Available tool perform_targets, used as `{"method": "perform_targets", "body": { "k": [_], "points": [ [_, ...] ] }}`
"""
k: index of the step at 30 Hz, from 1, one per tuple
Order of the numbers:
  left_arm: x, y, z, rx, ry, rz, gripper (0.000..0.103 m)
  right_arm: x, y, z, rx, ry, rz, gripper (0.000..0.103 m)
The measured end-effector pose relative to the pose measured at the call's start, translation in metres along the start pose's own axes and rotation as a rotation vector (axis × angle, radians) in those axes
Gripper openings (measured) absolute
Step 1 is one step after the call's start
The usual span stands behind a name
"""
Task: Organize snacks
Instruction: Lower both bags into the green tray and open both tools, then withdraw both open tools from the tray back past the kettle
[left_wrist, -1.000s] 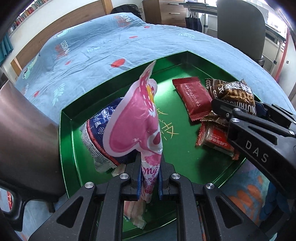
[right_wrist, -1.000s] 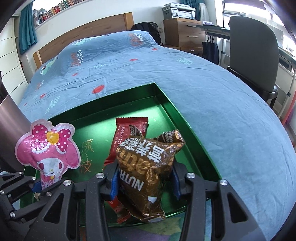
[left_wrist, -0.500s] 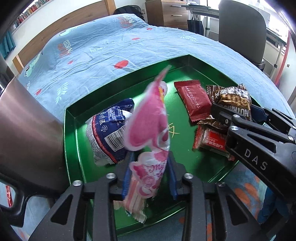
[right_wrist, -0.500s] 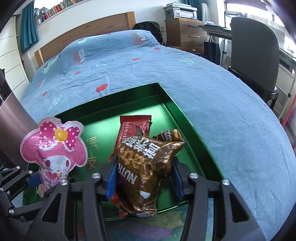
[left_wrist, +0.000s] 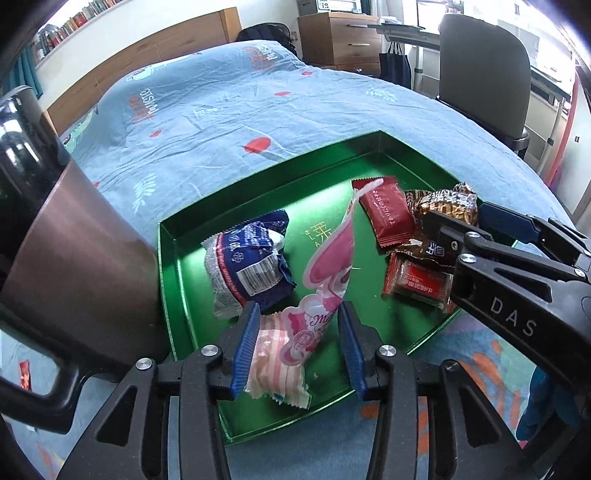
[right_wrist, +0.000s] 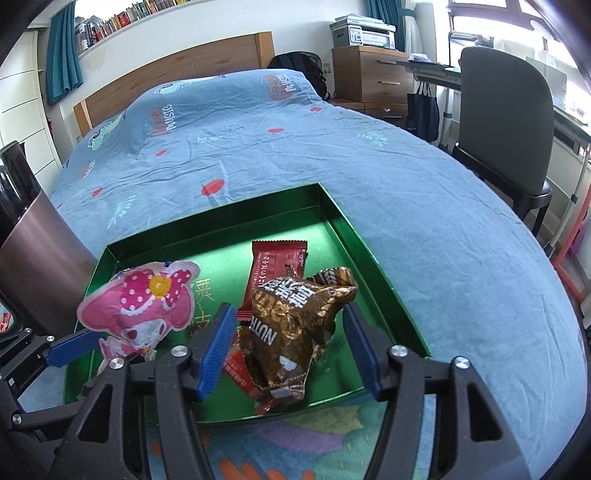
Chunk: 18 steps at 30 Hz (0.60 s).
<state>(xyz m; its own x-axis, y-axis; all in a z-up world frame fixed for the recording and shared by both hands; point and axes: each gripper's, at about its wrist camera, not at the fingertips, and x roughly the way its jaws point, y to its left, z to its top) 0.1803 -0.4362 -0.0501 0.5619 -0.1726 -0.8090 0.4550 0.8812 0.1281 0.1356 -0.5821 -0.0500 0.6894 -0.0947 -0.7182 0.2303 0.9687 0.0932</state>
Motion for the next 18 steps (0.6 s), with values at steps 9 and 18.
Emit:
{"method": "perform_targets", "body": {
  "k": [9, 18],
  "points": [
    [-0.025, 0.006, -0.014, -0.016, -0.017, -0.013, 0.042, -0.021, 0.007, -0.007, 0.001, -0.007, 0.009, 0.103],
    [-0.050, 0.015, -0.035, -0.024, -0.023, -0.003, 0.042, -0.044, 0.020, -0.020, -0.013, -0.002, 0.017, 0.103]
  ]
}}
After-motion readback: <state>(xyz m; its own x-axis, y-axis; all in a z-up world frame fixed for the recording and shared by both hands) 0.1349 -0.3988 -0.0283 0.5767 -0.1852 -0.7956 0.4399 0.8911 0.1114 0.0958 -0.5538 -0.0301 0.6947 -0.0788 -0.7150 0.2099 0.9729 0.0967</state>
